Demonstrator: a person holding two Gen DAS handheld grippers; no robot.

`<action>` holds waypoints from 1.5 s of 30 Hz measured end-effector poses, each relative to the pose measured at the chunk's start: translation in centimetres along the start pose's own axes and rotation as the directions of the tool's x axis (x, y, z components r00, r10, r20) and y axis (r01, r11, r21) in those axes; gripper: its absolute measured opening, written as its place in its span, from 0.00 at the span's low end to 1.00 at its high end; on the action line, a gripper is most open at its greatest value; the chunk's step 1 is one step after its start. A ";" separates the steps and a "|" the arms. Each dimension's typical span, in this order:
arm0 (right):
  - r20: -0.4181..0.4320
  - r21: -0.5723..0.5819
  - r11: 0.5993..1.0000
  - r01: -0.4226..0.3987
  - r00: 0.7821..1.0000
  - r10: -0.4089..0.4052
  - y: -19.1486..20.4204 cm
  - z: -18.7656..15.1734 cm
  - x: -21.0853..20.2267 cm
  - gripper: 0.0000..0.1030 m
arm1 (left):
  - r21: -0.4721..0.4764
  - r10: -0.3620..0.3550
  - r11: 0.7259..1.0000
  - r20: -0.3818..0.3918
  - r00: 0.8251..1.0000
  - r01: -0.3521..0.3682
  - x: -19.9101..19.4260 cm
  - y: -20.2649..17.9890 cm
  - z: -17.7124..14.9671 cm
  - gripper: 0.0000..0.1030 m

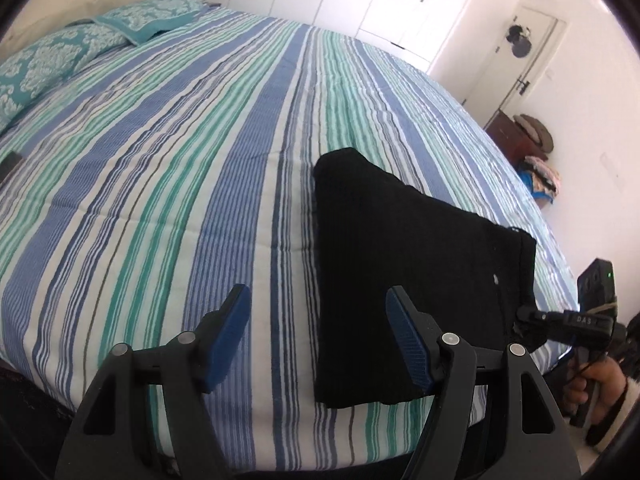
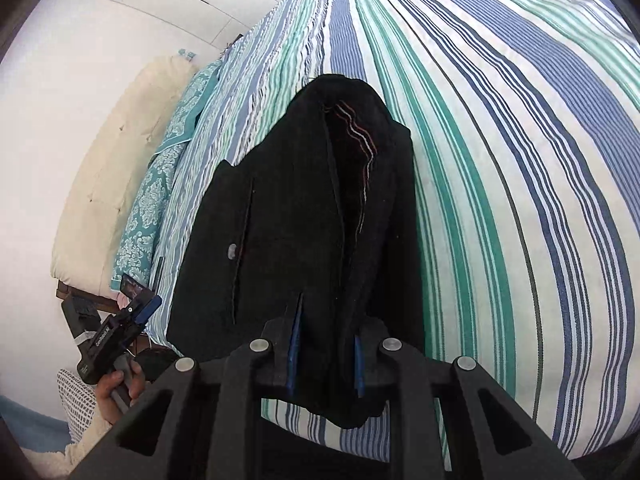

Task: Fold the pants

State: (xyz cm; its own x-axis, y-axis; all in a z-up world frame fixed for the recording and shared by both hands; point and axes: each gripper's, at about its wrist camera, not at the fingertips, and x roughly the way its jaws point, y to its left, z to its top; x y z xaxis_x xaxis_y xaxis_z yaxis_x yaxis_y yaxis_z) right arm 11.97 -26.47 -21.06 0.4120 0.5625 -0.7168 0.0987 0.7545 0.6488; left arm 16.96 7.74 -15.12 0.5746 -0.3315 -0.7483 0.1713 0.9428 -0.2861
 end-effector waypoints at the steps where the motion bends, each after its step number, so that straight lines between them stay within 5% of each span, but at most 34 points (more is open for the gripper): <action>1: -0.001 0.000 1.000 0.003 1.000 -0.003 -0.1 0.0 0.3 0.23 | 0.061 -0.001 0.998 -0.005 1.000 0.002 0.3 -1.3 -0.2 0.70; 5: 0.008 -0.025 0.999 0.032 0.999 -0.031 0.3 0.2 -0.3 0.44 | 0.306 0.053 0.952 -0.113 0.992 -0.016 3.6 -5.8 -2.4 0.71; 8: 0.111 -0.099 0.983 0.157 0.983 -0.146 2.0 0.2 -3.4 0.63 | 0.378 0.112 0.923 -0.076 0.991 -0.076 3.6 -7.1 -3.3 0.73; 11: 0.283 -0.264 0.934 0.240 0.945 -0.163 6.2 0.1 -7.1 0.65 | 0.335 0.082 0.941 -0.097 0.992 -0.045 3.4 -6.4 -3.3 0.75; 14: 0.265 -0.433 0.889 0.147 0.964 -0.030 10.7 0.0 -6.6 0.65 | 0.303 0.073 0.952 -0.115 0.991 -0.035 3.4 -6.1 -3.2 0.76; 16: 0.207 -0.509 0.853 0.121 0.978 -0.015 12.6 -0.5 -3.8 0.65 | 0.307 0.079 0.951 -0.124 0.989 -0.037 3.2 -6.1 -3.3 0.76; 18: 0.113 -0.510 0.850 0.135 0.990 -0.089 12.0 -1.2 0.2 0.65 | 0.291 0.069 0.956 -0.141 0.988 -0.026 3.0 -5.8 -3.5 0.77; 20: -0.006 -0.451 0.873 0.188 0.977 -0.213 9.2 -2.4 3.6 0.65 | 0.244 0.042 0.970 -0.176 0.984 0.002 2.6 -5.0 -3.6 0.79; 22: 0.055 -0.444 0.879 0.172 0.985 -0.165 8.1 -3.9 2.9 0.65 | 0.186 0.017 0.982 -0.179 0.984 0.016 2.0 -4.2 -3.2 0.79; 28: 0.043 -0.483 0.848 0.217 0.973 -0.225 9.5 -3.6 3.0 0.66 | 0.075 -0.061 0.995 -0.058 0.996 0.066 0.9 -3.7 3.3 0.79; 32: 0.208 -0.516 0.826 0.227 0.968 -0.137 12.1 -1.9 -0.1 0.83 | 0.157 -0.084 0.981 -0.168 0.982 0.110 6.4 -6.2 8.4 0.79; 34: 0.266 -0.524 0.819 0.236 0.958 -0.106 12.8 -0.4 -0.3 0.97 | 0.222 0.013 0.974 -0.260 0.966 0.047 11.2 -7.3 9.8 0.79; 36: 0.216 -0.500 0.837 0.221 0.968 -0.127 11.8 1.2 1.8 0.98 | 0.224 0.111 0.974 -0.301 0.947 -0.043 15.2 -6.5 10.6 0.80; 39: 0.071 -0.433 0.880 0.198 0.980 -0.185 8.7 1.2 6.0 0.99 | 0.068 0.120 0.992 -0.320 0.940 -0.103 18.3 -3.3 12.4 0.80; 42: 0.142 -0.517 0.810 0.276 0.961 -0.237 9.2 -1.0 6.3 0.99 | -0.087 0.089 0.988 -0.333 0.939 -0.124 19.8 -0.2 13.3 0.81; 45: 0.146 -0.514 0.812 0.275 0.961 -0.234 9.2 -1.1 6.3 1.00 | -0.079 0.117 0.986 -0.304 0.946 -0.147 19.2 0.4 14.0 0.81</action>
State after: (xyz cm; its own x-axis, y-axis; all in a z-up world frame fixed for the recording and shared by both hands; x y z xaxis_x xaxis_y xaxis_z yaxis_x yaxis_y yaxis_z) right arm 14.47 -15.65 -19.89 0.5049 0.3150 -0.8037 -0.2718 0.9417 0.1984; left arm 39.31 2.26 -21.22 0.3204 -0.2141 -0.9228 0.0211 0.9755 -0.2190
